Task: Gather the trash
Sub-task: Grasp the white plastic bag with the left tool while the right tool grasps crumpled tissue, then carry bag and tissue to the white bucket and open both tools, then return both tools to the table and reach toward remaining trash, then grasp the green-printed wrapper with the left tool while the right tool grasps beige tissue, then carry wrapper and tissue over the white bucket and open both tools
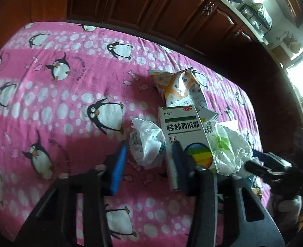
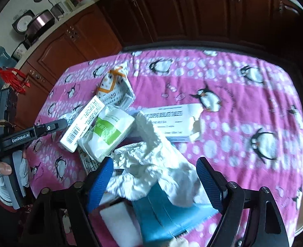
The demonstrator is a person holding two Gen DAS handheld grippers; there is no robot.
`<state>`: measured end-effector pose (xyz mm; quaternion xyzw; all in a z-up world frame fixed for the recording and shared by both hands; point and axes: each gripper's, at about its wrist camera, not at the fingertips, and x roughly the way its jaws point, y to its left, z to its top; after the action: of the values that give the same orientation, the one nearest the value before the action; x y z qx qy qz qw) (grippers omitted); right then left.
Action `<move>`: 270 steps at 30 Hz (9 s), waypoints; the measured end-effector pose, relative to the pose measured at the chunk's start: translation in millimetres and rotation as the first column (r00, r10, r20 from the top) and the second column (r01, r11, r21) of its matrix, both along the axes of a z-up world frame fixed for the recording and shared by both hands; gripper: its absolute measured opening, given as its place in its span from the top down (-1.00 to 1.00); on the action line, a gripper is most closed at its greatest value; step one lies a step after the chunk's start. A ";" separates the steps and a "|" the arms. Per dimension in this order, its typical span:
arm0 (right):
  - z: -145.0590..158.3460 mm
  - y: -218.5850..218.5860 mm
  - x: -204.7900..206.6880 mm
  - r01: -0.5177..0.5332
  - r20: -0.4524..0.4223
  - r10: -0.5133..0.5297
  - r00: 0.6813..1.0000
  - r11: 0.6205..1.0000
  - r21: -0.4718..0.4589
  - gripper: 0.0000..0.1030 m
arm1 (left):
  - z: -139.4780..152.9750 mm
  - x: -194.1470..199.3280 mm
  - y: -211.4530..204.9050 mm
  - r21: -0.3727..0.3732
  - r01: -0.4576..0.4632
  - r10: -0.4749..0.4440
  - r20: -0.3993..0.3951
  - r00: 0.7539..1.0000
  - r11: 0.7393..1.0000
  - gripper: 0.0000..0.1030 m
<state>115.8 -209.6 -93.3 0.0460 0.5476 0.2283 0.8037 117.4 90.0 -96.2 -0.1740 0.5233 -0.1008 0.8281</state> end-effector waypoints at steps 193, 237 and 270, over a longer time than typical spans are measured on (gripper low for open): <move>9.3 -103.1 -112.0 0.136 -0.011 -0.137 0.990 0.963 0.231 0.49 | 31.4 -1.1 -146.7 0.250 0.256 -0.272 0.032 0.962 0.934 0.49; 40.0 -291.8 -138.8 0.531 0.068 -0.552 0.831 0.824 0.198 0.49 | 69.8 -52.2 -367.4 0.189 0.594 -0.618 0.107 0.779 0.782 0.49; -8.5 -353.1 -126.9 0.695 0.013 -0.698 0.716 0.714 0.076 0.03 | 6.4 -16.6 -444.6 0.054 0.630 -0.631 0.008 0.776 0.775 0.07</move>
<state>-11.1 -562.7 -101.7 0.2704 0.4657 -0.0723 0.8395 100.8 -354.5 -89.8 0.0325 0.5430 -0.3617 0.7572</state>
